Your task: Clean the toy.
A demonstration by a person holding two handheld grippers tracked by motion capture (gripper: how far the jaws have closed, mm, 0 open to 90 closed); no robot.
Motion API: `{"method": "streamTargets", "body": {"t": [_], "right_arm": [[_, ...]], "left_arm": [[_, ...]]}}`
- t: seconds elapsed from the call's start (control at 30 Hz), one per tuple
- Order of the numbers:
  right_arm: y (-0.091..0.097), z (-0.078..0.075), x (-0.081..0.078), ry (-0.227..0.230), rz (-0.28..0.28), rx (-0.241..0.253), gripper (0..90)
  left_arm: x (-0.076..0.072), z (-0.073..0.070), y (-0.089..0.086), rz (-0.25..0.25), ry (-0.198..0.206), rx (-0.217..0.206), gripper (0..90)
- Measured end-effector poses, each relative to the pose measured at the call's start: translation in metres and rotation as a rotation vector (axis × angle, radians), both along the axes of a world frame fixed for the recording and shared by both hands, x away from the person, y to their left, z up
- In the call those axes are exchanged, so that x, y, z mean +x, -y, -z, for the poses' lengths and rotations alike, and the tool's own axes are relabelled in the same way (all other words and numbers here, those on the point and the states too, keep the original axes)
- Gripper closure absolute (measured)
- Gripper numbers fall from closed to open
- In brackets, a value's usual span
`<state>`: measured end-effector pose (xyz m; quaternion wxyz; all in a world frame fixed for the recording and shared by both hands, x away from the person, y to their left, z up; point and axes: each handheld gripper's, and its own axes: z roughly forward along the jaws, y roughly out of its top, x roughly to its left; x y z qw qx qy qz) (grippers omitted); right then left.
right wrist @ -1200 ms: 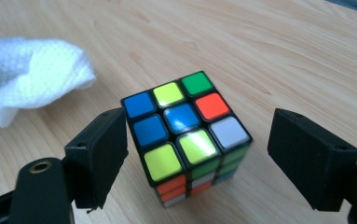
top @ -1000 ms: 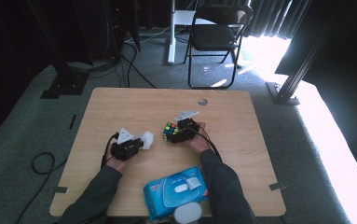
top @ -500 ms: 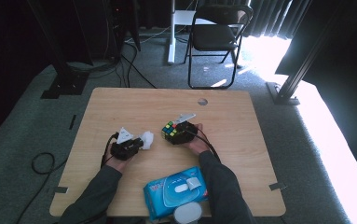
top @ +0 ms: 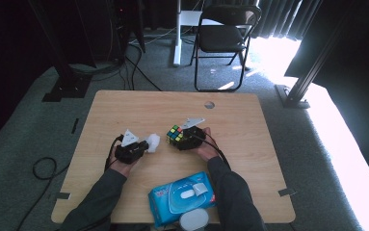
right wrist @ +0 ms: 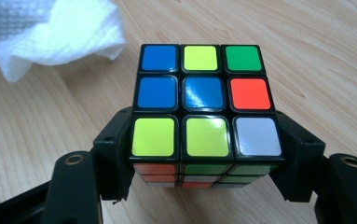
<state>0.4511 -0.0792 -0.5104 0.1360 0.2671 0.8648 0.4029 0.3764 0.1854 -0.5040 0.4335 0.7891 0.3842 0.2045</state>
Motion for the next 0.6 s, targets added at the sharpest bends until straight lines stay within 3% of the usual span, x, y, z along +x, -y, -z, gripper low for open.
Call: {"method": "streamTargets", "body": {"t": [0.4,0.6], "right_arm": [[-0.008,-0.006,-0.009,0.009,-0.062,0.014,34.0],[-0.013,-0.01,-0.014,0.02,-0.096,0.017,34.0]], "left_arm": [[0.006,-0.014,0.007,0.013,0.021,-0.004,82.5],[0.008,-0.014,0.01,0.016,0.016,-0.003,82.4]]}}
